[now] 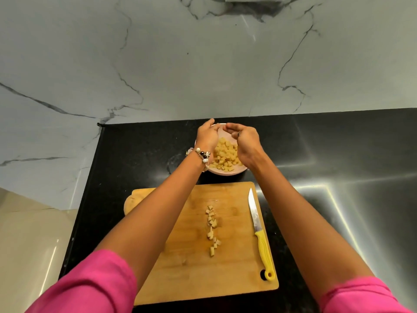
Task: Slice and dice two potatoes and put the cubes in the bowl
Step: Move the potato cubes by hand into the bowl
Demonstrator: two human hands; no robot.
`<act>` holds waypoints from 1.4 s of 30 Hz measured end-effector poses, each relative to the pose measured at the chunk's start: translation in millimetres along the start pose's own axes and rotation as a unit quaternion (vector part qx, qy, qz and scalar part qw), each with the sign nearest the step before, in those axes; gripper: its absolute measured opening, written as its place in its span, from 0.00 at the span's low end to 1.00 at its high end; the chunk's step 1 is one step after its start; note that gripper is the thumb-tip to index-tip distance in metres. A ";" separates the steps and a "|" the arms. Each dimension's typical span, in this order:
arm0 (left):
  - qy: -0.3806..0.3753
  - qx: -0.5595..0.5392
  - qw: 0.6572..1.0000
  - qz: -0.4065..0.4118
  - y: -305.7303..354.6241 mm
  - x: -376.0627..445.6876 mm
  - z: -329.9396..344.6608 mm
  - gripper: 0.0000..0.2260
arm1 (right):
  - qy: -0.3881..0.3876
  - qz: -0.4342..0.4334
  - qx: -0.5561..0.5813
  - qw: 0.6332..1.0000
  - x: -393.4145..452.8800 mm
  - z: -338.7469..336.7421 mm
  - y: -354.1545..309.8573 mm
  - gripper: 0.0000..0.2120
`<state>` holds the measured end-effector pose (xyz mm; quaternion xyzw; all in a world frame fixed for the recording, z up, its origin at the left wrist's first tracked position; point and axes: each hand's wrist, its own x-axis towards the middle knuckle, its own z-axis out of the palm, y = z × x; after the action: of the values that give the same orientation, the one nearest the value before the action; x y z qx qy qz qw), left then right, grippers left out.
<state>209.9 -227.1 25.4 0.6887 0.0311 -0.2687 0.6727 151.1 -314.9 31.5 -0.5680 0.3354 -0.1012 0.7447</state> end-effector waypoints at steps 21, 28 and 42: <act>0.015 0.214 0.953 0.214 -9.2 -31.0 -32.2 0.17 | 0.071 -0.242 -0.321 0.913 -26.2 -12.3 17.7 0.09; 0.062 0.054 0.976 0.203 -50.0 -79.4 -57.5 0.08 | 0.045 -0.291 -0.291 0.910 -85.8 -22.1 72.5 0.08; 0.079 0.266 0.937 0.211 -114.9 -141.2 -91.1 0.11 | -0.215 -0.347 -0.542 0.734 -162.8 -27.3 142.0 0.20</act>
<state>72.8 -85.5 -25.5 0.8520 -0.1348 -0.0638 0.5018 -21.3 -202.2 -39.2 -0.9591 -0.0563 -0.0283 0.2760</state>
